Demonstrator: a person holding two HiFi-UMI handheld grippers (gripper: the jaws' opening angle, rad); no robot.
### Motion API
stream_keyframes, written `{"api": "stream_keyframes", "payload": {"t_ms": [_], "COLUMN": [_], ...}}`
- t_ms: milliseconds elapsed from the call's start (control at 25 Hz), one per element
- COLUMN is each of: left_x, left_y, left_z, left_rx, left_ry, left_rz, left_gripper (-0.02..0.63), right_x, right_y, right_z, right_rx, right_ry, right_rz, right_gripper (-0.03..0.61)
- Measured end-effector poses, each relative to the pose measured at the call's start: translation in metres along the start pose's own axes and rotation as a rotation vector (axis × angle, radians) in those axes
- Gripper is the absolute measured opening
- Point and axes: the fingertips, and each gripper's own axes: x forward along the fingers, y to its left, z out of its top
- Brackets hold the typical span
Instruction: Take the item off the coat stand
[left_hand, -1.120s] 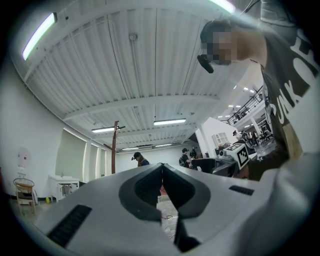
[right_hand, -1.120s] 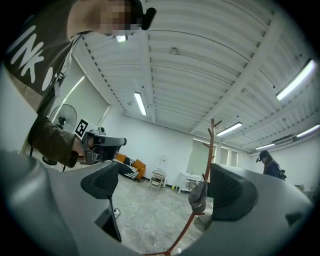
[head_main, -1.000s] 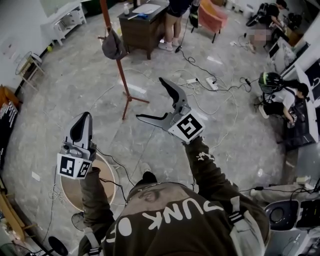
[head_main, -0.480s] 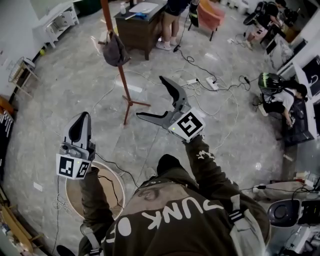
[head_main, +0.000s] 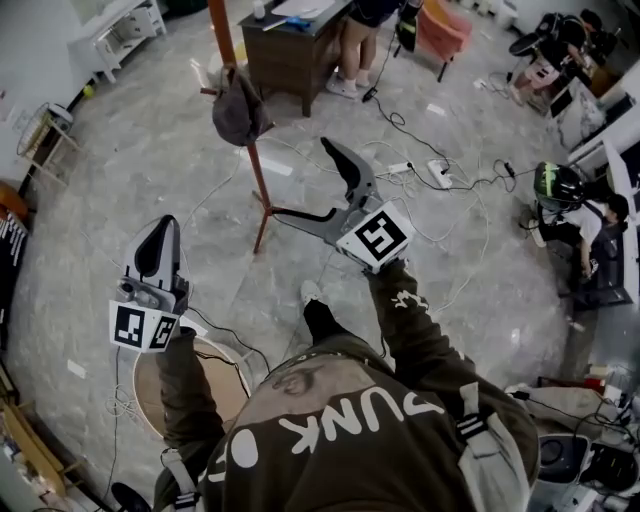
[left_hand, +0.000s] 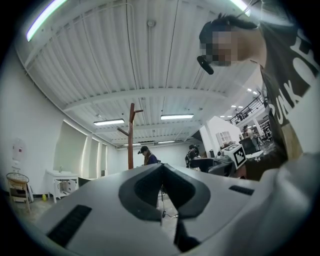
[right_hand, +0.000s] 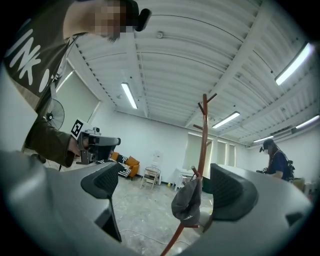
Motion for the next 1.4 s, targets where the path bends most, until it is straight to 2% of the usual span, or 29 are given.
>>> {"api": "stream_keyframes", "payload": {"t_ms": [480,640,880,1080,1280,1400], "left_x": [0.116,0.145,0.175,0.193,0.216,0.224], "left_y": [0.089,0.108,0.135,0.165,0.192,0.200], "left_z": [-0.034,-0.058,-0.086,-0.113,-0.134,-0.144], "left_rx": [0.018,0.006,-0.024,-0.060,-0.098,-0.118], "left_ry": [0.038,0.061,0.094,0.105,0.110,0.114], "left_rz": [0.047,0.064,0.061,0.043,0.009,-0.009], "left_gripper": [0.005,0.005,0.005,0.005,0.005,0.005], "right_x": [0.109,0.134,0.166,0.196,0.229,0.241], "right_y": [-0.124,-0.153,-0.190,-0.200,-0.208,-0.209], "right_z": [-0.062,-0.094,-0.130,-0.165,-0.184,-0.194], "right_rx": [0.045,0.066,0.119,0.155,0.156,0.161], "right_ry": [0.032,0.069,0.103,0.145,0.179,0.202], "right_rz": [0.053,0.083,0.070,0.082,0.103,0.114], "right_gripper": [0.555,0.555,0.549,0.494,0.389,0.357]}}
